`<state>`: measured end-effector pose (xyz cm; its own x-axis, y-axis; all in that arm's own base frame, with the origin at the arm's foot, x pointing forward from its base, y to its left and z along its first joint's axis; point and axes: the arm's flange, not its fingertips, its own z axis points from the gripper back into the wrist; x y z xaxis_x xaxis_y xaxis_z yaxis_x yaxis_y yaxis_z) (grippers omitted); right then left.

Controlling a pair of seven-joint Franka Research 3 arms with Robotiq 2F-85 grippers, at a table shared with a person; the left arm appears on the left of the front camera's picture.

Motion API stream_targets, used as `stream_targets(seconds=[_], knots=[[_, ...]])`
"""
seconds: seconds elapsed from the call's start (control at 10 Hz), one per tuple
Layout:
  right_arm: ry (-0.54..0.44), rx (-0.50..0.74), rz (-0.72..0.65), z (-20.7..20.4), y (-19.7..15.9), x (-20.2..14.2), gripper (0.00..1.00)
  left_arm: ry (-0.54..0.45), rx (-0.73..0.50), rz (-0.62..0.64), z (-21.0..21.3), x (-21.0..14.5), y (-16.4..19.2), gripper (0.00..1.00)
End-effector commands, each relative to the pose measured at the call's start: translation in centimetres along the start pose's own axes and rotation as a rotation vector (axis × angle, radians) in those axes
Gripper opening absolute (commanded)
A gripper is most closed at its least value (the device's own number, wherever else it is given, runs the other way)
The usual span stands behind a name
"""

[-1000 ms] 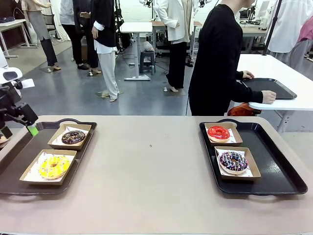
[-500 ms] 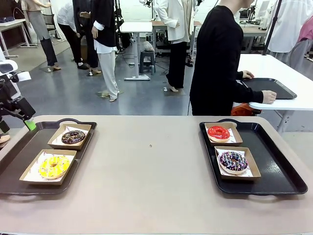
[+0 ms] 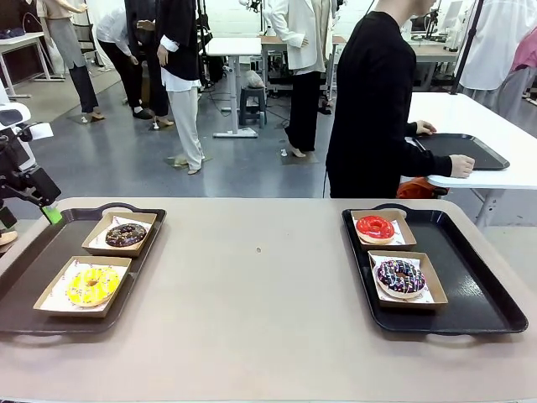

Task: Individually package the donuts and arrange them on the tray.
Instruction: Place the picked Paper togo box on the Handle tray.

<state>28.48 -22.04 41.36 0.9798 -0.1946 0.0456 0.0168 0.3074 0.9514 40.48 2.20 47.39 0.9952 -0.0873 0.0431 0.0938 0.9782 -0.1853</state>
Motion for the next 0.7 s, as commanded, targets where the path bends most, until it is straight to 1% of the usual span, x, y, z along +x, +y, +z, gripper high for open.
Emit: stream_targets(seconds=[0.0,0.3,0.4,0.6], knots=[[-0.004,0.006,-0.004,0.1,0.4,-0.1,1.0,0.0,-0.001,-0.004,-0.1,0.0,0.0,1.0],[-0.004,0.006,-0.004,0.1,0.4,-0.1,1.0,0.0,0.0,0.0,0.0,0.0,0.0,1.0],[-0.004,0.006,-0.004,0.1,0.4,-0.1,1.0,0.033,-0.202,0.011,2.6,0.5,0.7,1.0],[-0.004,0.006,-0.004,0.1,0.4,-0.1,1.0,0.01,-0.509,-0.009,6.2,1.2,3.7,1.0]])
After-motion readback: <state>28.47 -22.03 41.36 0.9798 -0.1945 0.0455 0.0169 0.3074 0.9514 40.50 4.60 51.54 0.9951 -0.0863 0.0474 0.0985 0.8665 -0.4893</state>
